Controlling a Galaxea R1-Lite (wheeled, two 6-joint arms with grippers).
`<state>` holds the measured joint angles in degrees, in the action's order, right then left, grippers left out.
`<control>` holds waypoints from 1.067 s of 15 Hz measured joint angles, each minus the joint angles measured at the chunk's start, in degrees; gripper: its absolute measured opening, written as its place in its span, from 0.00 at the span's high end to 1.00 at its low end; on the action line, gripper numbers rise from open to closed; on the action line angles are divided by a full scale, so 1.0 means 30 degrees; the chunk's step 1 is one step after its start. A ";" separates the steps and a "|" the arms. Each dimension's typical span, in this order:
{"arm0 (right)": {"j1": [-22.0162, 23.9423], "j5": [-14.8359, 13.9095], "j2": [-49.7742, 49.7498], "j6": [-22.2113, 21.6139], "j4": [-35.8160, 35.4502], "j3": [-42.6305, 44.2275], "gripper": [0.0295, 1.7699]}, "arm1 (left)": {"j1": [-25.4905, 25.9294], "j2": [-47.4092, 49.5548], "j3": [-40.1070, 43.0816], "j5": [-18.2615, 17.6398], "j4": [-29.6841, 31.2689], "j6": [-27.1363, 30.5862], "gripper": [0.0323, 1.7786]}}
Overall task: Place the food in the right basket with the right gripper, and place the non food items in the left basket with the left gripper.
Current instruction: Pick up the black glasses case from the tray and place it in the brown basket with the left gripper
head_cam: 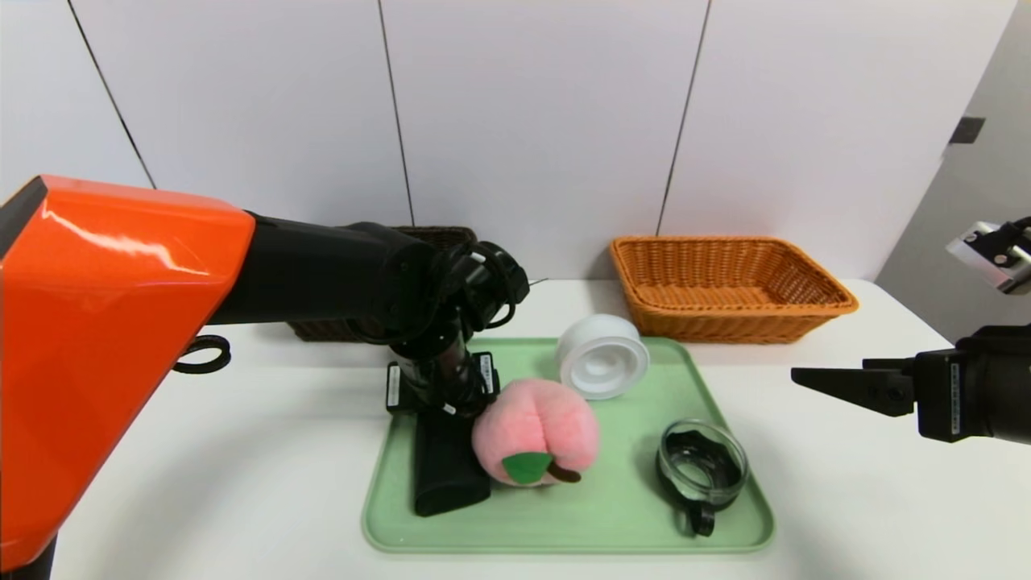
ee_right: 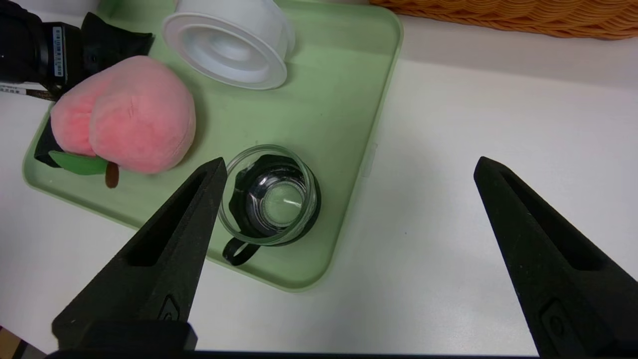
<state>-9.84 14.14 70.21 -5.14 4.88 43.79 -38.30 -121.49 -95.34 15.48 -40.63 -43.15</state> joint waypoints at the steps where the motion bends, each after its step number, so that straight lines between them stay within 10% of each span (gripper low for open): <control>1: 0.0000 -0.0004 0.0000 0.0000 0.0000 0.0000 0.03 | -0.0004 -0.0028 0.0000 0.0012 -0.0008 -0.0041 0.30; 7: 0.0000 -0.0004 -0.0012 -0.0008 0.0000 0.0000 0.03 | 0.0000 -0.0065 -0.0081 0.0045 -0.0053 0.0037 0.60; 16: -0.0024 0.0000 -0.0012 -0.0037 0.0000 0.0000 0.03 | -0.0004 0.0870 -0.0236 0.0150 -0.0504 0.0284 0.67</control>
<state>-9.91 14.14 70.17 -5.25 4.88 43.79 -38.32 -118.88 -96.05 15.93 -42.14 -42.30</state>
